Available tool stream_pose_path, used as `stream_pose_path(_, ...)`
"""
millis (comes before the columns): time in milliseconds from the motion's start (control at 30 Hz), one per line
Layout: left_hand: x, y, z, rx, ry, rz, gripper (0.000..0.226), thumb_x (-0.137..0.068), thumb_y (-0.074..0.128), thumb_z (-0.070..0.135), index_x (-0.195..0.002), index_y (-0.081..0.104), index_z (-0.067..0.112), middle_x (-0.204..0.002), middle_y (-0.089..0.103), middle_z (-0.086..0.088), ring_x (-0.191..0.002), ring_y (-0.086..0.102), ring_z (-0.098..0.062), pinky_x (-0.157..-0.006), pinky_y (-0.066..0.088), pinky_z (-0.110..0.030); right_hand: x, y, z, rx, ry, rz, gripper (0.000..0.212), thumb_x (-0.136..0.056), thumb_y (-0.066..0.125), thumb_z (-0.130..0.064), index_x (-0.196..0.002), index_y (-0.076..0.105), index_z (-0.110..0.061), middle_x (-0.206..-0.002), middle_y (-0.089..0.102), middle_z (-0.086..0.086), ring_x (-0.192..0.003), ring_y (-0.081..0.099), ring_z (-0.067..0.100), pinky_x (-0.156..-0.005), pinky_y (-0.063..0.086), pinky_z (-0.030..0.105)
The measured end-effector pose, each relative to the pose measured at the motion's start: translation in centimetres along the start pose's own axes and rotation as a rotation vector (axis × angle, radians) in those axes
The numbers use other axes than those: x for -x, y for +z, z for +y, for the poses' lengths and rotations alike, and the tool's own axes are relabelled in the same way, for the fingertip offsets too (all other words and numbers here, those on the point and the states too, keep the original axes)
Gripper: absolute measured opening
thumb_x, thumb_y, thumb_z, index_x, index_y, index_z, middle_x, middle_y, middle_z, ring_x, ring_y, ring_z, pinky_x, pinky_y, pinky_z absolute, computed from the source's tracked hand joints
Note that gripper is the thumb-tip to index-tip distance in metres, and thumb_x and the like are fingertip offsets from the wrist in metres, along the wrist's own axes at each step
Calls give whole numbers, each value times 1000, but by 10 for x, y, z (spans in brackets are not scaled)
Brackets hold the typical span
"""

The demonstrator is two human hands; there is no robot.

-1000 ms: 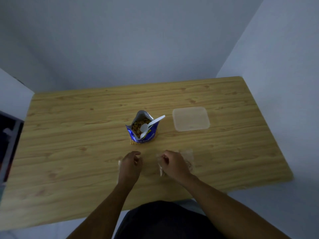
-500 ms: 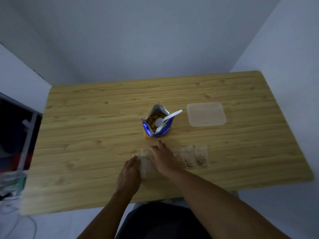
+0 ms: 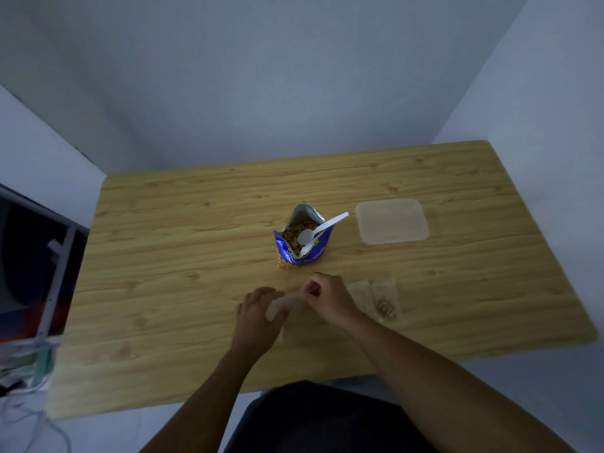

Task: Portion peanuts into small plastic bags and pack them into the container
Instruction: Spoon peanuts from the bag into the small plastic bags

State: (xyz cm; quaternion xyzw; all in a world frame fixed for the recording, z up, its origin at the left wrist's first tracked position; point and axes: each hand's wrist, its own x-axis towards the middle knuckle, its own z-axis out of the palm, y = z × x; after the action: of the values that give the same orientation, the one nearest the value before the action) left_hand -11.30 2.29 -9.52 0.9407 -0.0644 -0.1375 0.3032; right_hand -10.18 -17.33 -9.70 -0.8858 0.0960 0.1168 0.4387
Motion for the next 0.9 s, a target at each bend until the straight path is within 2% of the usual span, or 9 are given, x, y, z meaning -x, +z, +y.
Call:
stream_pose_path(100,-10,1,16,252,31,30,28,-80,62,54,-96,71,33,-102,66,17,-95,61,-8,-85,48,-34,1,-18,-2,-61,23,13,6,-82,76,-16,-78,72,-14,-73,71,-6,-66,63,1,-66,53,21)
stream_pose_path(167,-16,1,28,339,40,71,5,-85,72,34,-89,71,32,-94,68,16,-89,61,-2,-80,46,-24,2,-30,-3,-117,42,-30,5,-80,78,-19,-82,74,-16,-75,72,-6,-66,63,-2,-67,52,20)
stream_pose_path(233,-22,-2,40,361,68,80,8,-88,72,19,-87,71,28,-89,71,15,-85,61,3,-75,40,-9,5,-42,-6,-250,77,-99,20,-77,83,-34,-86,75,-17,-81,76,0,-74,68,5,-70,55,25)
stream_pose_path(300,-27,-5,49,376,113,45,7,-90,70,14,-87,73,21,-86,72,14,-83,61,5,-72,36,-2,8,-53,-12,-361,114,-133,36,-73,82,-51,-85,78,-18,-83,77,5,-76,69,7,-71,54,27)
stream_pose_path(400,-34,-9,56,407,121,1,6,-92,67,17,-90,73,19,-84,71,10,-81,62,0,-68,38,-5,9,-73,-18,-471,113,-131,14,-87,78,-34,-77,80,-24,-73,75,-3,-70,65,4,-66,51,24)
stream_pose_path(500,-38,-9,59,403,140,-27,7,-94,64,22,-90,70,21,-83,70,8,-79,63,-7,-68,42,-12,9,-88,-21,-445,82,-157,13,-91,75,-23,-79,79,-26,-67,74,-6,-62,65,3,-59,50,18)
stream_pose_path(600,-40,-10,63,407,139,-42,11,-95,64,23,-84,68,25,-80,69,13,-77,61,-5,-67,41,-13,10,-94,-23,-394,47,-165,16,-91,75,-16,-79,78,-26,-61,71,-8,-56,62,0,-56,47,14)
stream_pose_path(800,-42,-10,74,414,128,-50,6,-93,66,26,-91,70,24,-88,70,12,-84,62,-2,-71,44,-20,12,-103,-25,-334,-10,-181,24,-83,78,-5,-79,78,-29,-73,75,2,-66,66,9,-66,54,25)
stream_pose_path(900,-38,-8,81,405,102,105,15,-87,73,27,-99,68,21,-99,64,11,-92,59,0,-75,44,-17,11,-105,-25,-268,4,-139,17,-82,80,-12,-76,77,-27,-70,75,-3,-63,66,5,-66,55,25)
